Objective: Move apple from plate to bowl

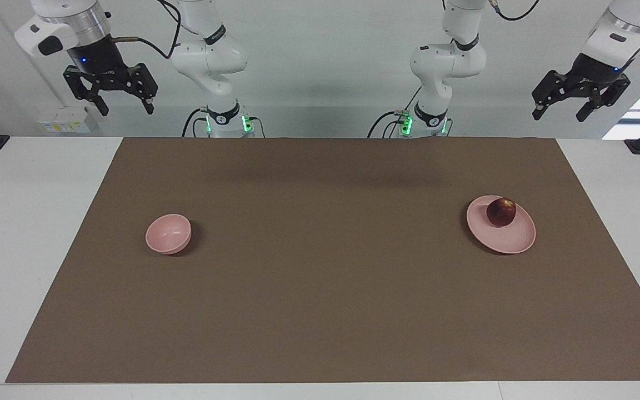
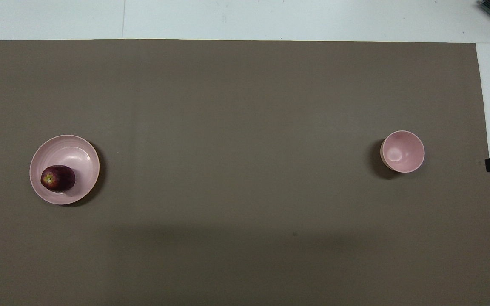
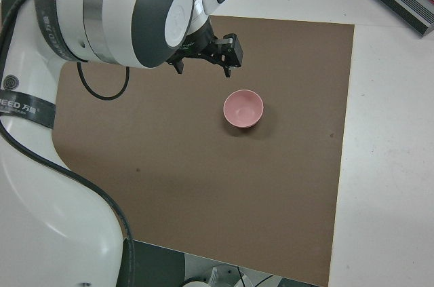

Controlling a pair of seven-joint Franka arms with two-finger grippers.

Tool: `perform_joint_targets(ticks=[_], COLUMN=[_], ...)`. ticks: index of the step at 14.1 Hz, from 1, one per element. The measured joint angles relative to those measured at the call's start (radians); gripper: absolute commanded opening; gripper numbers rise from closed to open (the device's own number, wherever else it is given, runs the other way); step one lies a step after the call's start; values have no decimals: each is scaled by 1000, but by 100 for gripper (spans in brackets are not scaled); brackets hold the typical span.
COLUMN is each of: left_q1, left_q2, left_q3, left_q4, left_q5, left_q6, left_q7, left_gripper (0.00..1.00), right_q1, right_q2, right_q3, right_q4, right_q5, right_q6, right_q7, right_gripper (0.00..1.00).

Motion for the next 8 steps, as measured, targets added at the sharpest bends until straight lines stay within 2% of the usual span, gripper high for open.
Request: perform_joint_targets(ticks=[8], left_q1=[-12], left_q2=[-4], left_q3=[-6], left_q4=[0], left_q5=[-2], left_q6=[0], left_q7=[0], left_gripper=[100], right_q1=[0], right_q2=[0], right_q3=[0], right_q4=[0], right_q5=[0], right_q6=[0], right_q7=[0], right_gripper=[100])
